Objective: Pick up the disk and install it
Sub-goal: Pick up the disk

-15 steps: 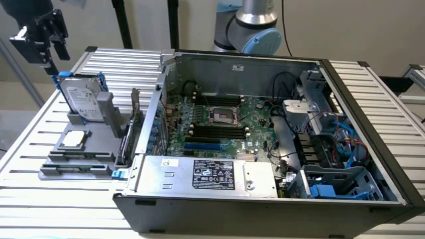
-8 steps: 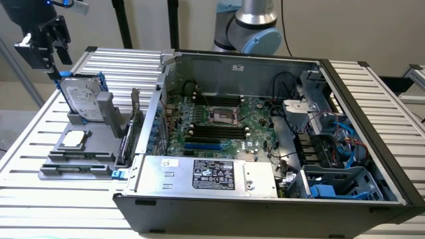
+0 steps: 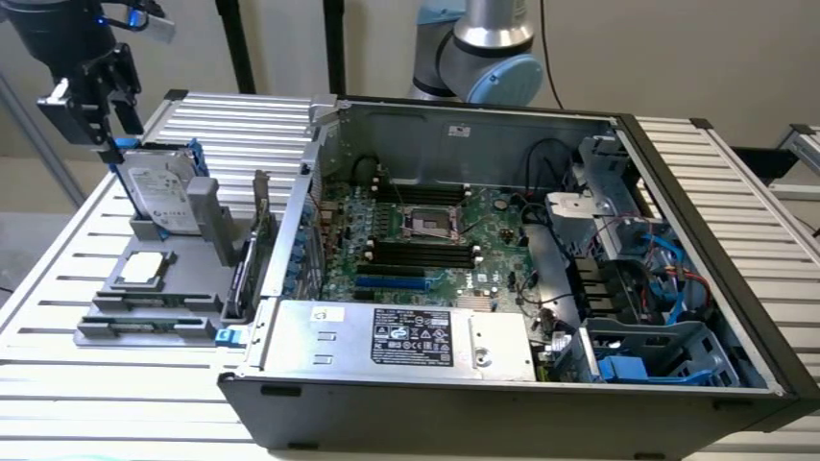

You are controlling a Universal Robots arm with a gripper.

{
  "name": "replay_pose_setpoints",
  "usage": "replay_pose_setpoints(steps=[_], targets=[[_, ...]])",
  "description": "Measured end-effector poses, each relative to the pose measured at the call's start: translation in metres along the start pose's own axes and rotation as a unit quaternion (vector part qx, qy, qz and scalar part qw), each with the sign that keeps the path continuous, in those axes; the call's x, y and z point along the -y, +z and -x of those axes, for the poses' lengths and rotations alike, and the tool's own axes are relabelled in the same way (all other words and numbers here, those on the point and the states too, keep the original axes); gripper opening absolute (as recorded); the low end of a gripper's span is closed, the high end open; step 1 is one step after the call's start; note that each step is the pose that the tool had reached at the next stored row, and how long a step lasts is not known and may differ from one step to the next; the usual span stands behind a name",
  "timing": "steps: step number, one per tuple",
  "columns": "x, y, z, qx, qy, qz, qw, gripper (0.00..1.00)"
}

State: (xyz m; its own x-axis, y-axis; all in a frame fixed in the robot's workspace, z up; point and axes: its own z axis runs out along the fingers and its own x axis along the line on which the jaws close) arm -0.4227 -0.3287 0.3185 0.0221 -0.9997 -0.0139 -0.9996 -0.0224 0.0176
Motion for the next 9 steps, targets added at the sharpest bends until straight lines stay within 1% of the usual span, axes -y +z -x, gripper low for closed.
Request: replay_pose_setpoints(steps=[9], targets=[[0.0003,0.0163,0.000,0.0000,0.000,-0.0001,1.0000,0.65]])
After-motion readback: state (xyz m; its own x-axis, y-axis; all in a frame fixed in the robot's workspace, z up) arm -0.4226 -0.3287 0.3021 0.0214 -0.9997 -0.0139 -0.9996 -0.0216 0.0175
